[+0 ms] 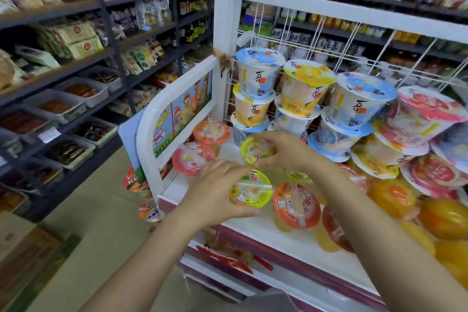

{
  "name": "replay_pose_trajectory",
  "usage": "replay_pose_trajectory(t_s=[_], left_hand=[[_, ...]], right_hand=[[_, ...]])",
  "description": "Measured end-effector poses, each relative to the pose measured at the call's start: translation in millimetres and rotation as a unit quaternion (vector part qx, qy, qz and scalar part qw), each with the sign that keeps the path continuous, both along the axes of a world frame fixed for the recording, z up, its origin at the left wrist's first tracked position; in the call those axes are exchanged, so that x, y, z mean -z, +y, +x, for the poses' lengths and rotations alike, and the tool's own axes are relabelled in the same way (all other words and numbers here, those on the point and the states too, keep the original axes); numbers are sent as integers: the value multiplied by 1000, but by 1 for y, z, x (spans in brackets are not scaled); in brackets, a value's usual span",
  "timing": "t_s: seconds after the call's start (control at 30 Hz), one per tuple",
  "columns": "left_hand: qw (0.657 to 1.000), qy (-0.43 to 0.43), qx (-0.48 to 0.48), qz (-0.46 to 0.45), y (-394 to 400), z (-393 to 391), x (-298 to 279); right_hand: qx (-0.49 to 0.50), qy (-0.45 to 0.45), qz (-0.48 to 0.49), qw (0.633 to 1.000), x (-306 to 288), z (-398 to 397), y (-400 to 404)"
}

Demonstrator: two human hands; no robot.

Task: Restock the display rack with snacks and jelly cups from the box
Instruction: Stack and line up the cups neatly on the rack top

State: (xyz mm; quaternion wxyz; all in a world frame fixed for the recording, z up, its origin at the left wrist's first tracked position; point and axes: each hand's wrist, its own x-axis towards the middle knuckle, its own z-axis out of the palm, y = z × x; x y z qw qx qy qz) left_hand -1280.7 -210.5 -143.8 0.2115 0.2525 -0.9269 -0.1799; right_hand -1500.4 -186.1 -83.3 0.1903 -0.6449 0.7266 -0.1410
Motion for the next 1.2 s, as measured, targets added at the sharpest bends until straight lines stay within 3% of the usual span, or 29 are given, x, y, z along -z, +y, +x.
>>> replay_pose_trajectory(t_s=[0.2,0.77,1.2], left_hand=[[997,-2,-7,-73,-2,-3,-3],[998,28,-49,-28,-24,15,-1],[998,-64,-3,10,-27,23,-13]], right_hand=[[29,-1,12,1000,1,-4,-6],[32,36,-27,998,9,25,-28],[49,27,-58,997,-4,26,-3]])
